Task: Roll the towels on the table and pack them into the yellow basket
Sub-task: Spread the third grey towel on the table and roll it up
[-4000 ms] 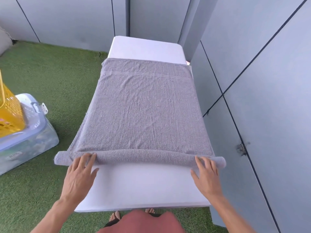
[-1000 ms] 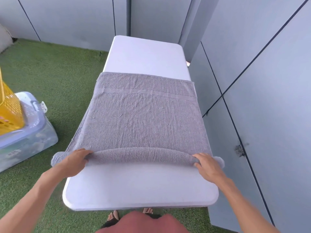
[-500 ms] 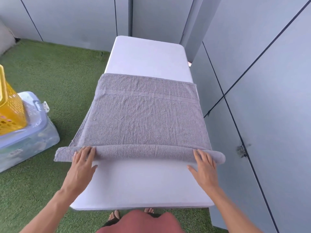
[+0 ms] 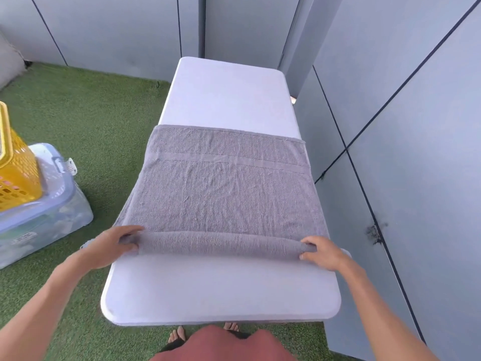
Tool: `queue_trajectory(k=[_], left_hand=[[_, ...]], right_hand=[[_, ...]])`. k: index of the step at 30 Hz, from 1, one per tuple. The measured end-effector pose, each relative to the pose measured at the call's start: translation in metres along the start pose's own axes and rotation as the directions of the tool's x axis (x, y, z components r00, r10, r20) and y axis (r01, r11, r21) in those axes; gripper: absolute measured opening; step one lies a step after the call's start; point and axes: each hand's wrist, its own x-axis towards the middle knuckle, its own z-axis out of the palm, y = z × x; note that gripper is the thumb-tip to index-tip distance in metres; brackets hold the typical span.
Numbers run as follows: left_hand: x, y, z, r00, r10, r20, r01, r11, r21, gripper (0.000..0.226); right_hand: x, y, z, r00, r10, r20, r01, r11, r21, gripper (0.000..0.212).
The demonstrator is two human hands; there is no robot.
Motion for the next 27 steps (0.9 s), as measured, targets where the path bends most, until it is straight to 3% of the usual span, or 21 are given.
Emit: queue_trajectory(k=[2, 4, 6, 8, 11, 17, 20, 22, 24, 26, 27], left_hand=[[0.001, 0.002, 0.002, 0.981, 0.008, -0.196, -0.019, 0.998, -0.053, 0.04], [-0.003, 0.005, 0.014, 0.899, 0.112, -0.424, -0.052, 0.987, 0.15, 0.03], [-0.016, 0.007, 0.035, 0.818, 0.256, -0.516, -0.061, 0.929, 0.364, 0.021], [-0.027, 0.003, 0.058, 0.822, 0.317, -0.473, -0.073, 0.882, 0.465, 0.036], [-0.021, -0.006, 0.067, 0.854, 0.349, -0.386, -0.121, 0.854, 0.506, 0.058], [0.005, 0.004, 0.039, 0.942, 0.178, -0.284, -0.077, 0.939, 0.334, 0.046], [0.001, -0.004, 0.027, 0.994, 0.052, -0.099, -0.026, 0.968, 0.251, 0.043], [0.0, -0.004, 0.017, 0.999, -0.039, -0.006, 0.04, 0.985, 0.17, 0.042], [0.004, 0.001, 0.009, 0.997, -0.067, -0.023, 0.069, 0.994, 0.081, 0.038], [0.002, 0.006, 0.009, 0.973, 0.0, -0.232, 0.023, 0.995, 0.095, 0.032], [-0.002, 0.009, 0.014, 0.93, 0.059, -0.364, -0.003, 0.988, 0.155, 0.028]], right_hand=[[0.005, -0.005, 0.007, 0.977, -0.041, -0.207, 0.071, 0.988, 0.14, 0.041], [0.005, -0.006, 0.022, 0.876, -0.151, -0.458, 0.16, 0.987, -0.019, 0.031], [-0.001, -0.004, 0.042, 0.788, -0.27, -0.553, 0.14, 0.954, -0.267, 0.028], [-0.009, 0.001, 0.06, 0.792, -0.334, -0.512, 0.087, 0.891, -0.446, 0.047], [-0.005, 0.003, 0.064, 0.835, -0.31, -0.455, 0.049, 0.864, -0.501, 0.065], [0.009, -0.009, 0.027, 0.931, -0.25, -0.267, 0.118, 0.897, -0.427, 0.041], [0.005, 0.001, 0.011, 0.986, -0.168, 0.007, 0.163, 0.942, -0.293, 0.034], [0.008, -0.002, 0.001, 0.984, -0.086, 0.155, 0.112, 0.979, -0.17, 0.033], [0.015, -0.006, 0.002, 0.996, -0.041, 0.075, 0.051, 0.989, -0.142, 0.04], [0.014, -0.01, 0.014, 0.972, -0.078, -0.222, 0.035, 0.982, -0.188, 0.04], [0.009, -0.012, 0.022, 0.918, -0.123, -0.376, 0.036, 0.972, -0.231, 0.036]])
